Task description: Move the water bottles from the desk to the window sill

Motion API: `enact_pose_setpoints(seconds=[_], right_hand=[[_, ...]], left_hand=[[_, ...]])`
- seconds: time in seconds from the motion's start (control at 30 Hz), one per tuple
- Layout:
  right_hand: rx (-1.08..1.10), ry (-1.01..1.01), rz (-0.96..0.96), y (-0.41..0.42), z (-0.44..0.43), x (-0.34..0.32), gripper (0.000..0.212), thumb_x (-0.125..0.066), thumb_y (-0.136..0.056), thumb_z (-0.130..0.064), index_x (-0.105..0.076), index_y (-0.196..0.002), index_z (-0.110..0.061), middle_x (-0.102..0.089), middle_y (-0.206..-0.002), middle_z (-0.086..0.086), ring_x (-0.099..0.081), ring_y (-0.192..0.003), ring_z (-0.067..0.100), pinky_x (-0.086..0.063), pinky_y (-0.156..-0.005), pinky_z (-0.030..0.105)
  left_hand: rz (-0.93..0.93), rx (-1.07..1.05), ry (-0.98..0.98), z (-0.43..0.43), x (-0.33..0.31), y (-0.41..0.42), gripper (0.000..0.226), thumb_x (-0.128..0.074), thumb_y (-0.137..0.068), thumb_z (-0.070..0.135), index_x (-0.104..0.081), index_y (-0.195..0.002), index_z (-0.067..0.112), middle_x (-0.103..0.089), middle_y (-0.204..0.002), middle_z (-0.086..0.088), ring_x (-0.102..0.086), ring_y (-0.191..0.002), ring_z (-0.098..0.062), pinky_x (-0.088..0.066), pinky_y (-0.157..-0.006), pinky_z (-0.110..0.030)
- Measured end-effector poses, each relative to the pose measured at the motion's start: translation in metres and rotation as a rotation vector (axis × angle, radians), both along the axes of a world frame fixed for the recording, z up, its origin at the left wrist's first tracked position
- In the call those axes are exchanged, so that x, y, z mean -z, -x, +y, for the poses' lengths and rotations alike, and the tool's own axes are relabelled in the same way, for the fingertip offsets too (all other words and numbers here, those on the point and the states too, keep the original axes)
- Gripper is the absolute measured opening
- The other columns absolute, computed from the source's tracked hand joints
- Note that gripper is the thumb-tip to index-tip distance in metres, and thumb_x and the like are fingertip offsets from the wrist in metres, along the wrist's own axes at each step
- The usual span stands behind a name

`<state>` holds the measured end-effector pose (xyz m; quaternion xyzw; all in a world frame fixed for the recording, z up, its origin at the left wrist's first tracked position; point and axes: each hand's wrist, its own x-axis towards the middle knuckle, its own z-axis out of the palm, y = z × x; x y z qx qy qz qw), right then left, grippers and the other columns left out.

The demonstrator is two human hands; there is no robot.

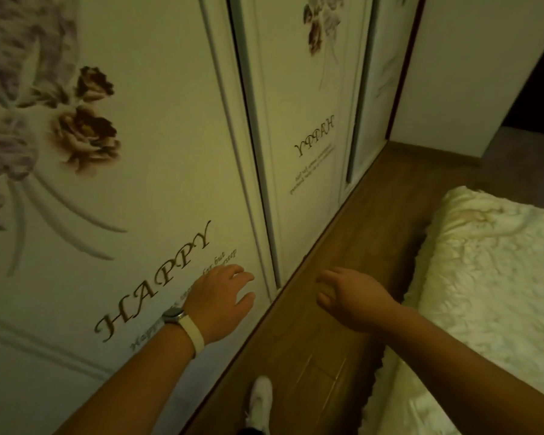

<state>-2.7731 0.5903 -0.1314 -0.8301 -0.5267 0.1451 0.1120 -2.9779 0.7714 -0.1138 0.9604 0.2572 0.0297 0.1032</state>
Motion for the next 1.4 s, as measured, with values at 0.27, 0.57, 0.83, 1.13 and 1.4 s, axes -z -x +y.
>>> enact_pose_setpoints(seconds=[0.27, 0.57, 0.83, 1.13, 1.4], right_hand=[[0.256, 0.049, -0.008, -0.069, 0.084, 0.005, 0.043, -0.047, -0.094, -0.052, -0.052, -0.131, -0.032, -0.059, -0.123, -0.005, -0.06, -0.104, 0.018, -0.04, -0.074, 0.027], [0.385, 0.097, -0.116, -0.118, 0.127, -0.023, 0.044, -0.045, -0.095, -0.052, -0.054, -0.129, -0.027, -0.06, -0.119, 0.0, -0.061, -0.102, 0.023, -0.052, -0.083, 0.038], [0.56, 0.046, -0.133, -0.176, 0.106, -0.025, 0.036, -0.044, -0.097, -0.045, -0.058, -0.12, -0.022, -0.06, -0.11, 0.001, -0.06, -0.094, 0.021, -0.053, -0.082, 0.04], [0.621, -0.031, -0.074, -0.325, 0.069, -0.002, 0.036, -0.043, -0.098, -0.047, -0.057, -0.121, -0.022, -0.059, -0.112, 0.0, -0.059, -0.1, 0.023, -0.047, -0.078, 0.033], [0.667, -0.001, -0.057, -0.464, 0.017, -0.016, 0.038, -0.044, -0.098, -0.048, -0.059, -0.119, -0.02, -0.061, -0.114, 0.003, -0.059, -0.101, 0.025, -0.05, -0.083, 0.041]], left_hand=[[0.012, 0.234, 0.059, 0.112, 0.028, -0.113, 0.044, -0.049, -0.097, 0.041, -0.054, -0.137, 0.024, -0.051, -0.142, 0.0, -0.042, -0.132, -0.021, -0.035, -0.106, -0.035], [-0.034, 0.476, 0.037, 0.163, 0.012, -0.23, 0.043, -0.044, -0.097, 0.043, -0.054, -0.134, 0.025, -0.053, -0.14, 0.0, -0.045, -0.128, -0.022, -0.036, -0.105, -0.038], [-0.101, 0.624, 0.041, 0.167, 0.014, -0.32, 0.037, -0.055, -0.092, 0.038, -0.065, -0.123, 0.02, -0.063, -0.128, -0.003, -0.056, -0.117, -0.026, -0.044, -0.096, -0.04], [0.015, 0.676, -0.04, 0.14, 0.023, -0.48, 0.042, -0.048, -0.097, 0.042, -0.054, -0.136, 0.026, -0.05, -0.144, 0.002, -0.044, -0.131, -0.019, -0.034, -0.105, -0.034], [-0.048, 0.721, -0.068, 0.092, -0.002, -0.624, 0.037, -0.056, -0.094, 0.034, -0.065, -0.125, 0.018, -0.062, -0.13, -0.007, -0.056, -0.12, -0.029, -0.044, -0.097, -0.043]])
